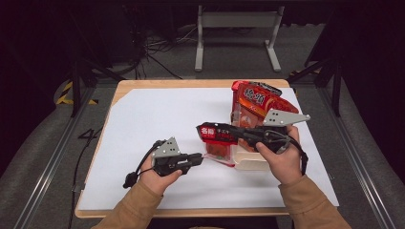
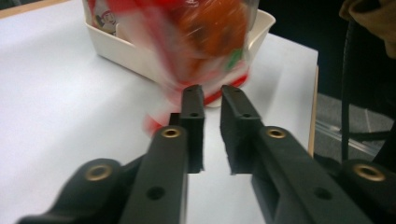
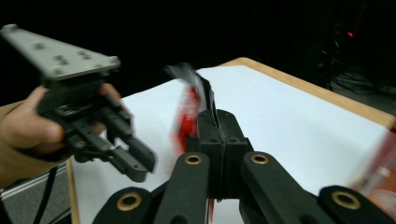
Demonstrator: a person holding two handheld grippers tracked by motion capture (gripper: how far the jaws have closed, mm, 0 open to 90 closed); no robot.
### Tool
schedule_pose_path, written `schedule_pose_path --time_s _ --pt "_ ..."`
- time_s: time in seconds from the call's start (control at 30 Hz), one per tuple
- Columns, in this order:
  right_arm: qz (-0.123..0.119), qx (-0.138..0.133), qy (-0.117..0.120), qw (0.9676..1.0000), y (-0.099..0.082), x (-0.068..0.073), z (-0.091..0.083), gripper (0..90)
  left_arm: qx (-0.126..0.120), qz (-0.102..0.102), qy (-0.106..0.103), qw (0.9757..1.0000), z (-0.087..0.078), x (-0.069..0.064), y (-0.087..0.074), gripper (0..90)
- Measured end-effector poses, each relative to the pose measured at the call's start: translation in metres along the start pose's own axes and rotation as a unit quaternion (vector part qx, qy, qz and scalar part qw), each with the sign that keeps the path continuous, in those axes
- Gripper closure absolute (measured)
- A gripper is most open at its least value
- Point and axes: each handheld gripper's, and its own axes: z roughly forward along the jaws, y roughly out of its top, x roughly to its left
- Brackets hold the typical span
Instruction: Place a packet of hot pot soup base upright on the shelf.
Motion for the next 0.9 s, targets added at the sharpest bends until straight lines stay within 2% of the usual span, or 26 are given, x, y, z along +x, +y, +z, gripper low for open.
schedule_pose_path --time_s 0.03,0.07,0.1,0.13,0.17,0.2,0.27,0.33,0.37,0.43,0.53,0.63,0.67,0.8,0.87,0.9 --pt "0.0 0.0 0.0 1.0 0.0 0.0 0.0 90.0 -0.001 0.0 0.008 1.0 -0.001 0.001 0.0 77.1" --pt "-0.015 -0.002 0.015 0.9998 0.002 0.005 0.002 90.0 -0.009 -0.007 0.011 0.9999 -0.003 0.004 0.001 69.8" --pt "-0.021 -0.001 0.02 0.9996 0.002 0.007 0.003 90.0 -0.009 -0.007 0.011 0.9999 -0.003 0.004 0.001 64.0" --pt "-0.021 -0.001 0.02 0.9996 0.002 0.007 0.003 90.0 -0.015 -0.01 0.017 0.9997 -0.004 0.006 0.001 64.0" --pt "-0.035 -0.001 0.02 0.9992 0.004 0.009 0.003 90.0 -0.024 -0.021 0.028 0.9991 -0.006 0.011 0.001 50.6" --pt "-0.038 -0.001 0.023 0.999 0.005 0.01 0.003 90.0 -0.024 -0.021 0.028 0.9991 -0.006 0.011 0.001 45.5" --pt "-0.042 -0.001 0.027 0.9987 0.006 0.011 0.003 90.0 -0.037 -0.025 0.05 0.9978 -0.011 0.018 0.001 31.5" --pt "-0.044 -0.002 0.031 0.9986 0.007 0.012 0.004 90.0 -0.042 -0.028 0.047 0.9976 -0.012 0.02 0.001 23.7" --pt "-0.046 -0.002 0.036 0.9983 0.007 0.013 0.004 90.0 -0.046 -0.028 0.042 0.9977 -0.014 0.022 0.002 23.7" --pt "-0.054 -0.002 0.052 0.9972 0.008 0.018 0.006 90.0 -0.052 -0.019 0.031 0.998 -0.017 0.023 0.004 16.0" --pt "-0.084 0.002 0.077 0.9935 0.008 0.028 0.01 90.0 -0.039 0.004 0.005 0.9992 -0.02 0.025 0.007 12.7" --pt "-0.112 0.011 0.086 0.9899 0.007 0.038 0.014 90.0 -0.055 0.01 -0.009 0.9984 -0.023 0.024 0.009 10.8" --pt "-0.116 0.012 0.088 0.9892 0.007 0.039 0.015 90.0 -0.06 0.015 -0.024 0.9978 -0.024 0.023 0.011 10.9" --pt "-0.118 0.007 0.101 0.9878 0.004 0.043 0.019 90.0 -0.081 0.027 -0.068 0.994 -0.024 0.017 0.014 20.0" --pt "-0.118 0.002 0.106 0.9873 0.002 0.043 0.021 90.0 -0.091 0.029 -0.097 0.9907 -0.023 0.015 0.016 29.1" --pt "-0.118 0.002 0.106 0.9873 0.002 0.043 0.021 90.0 -0.091 0.029 -0.097 0.9907 -0.023 0.015 0.016 32.7"
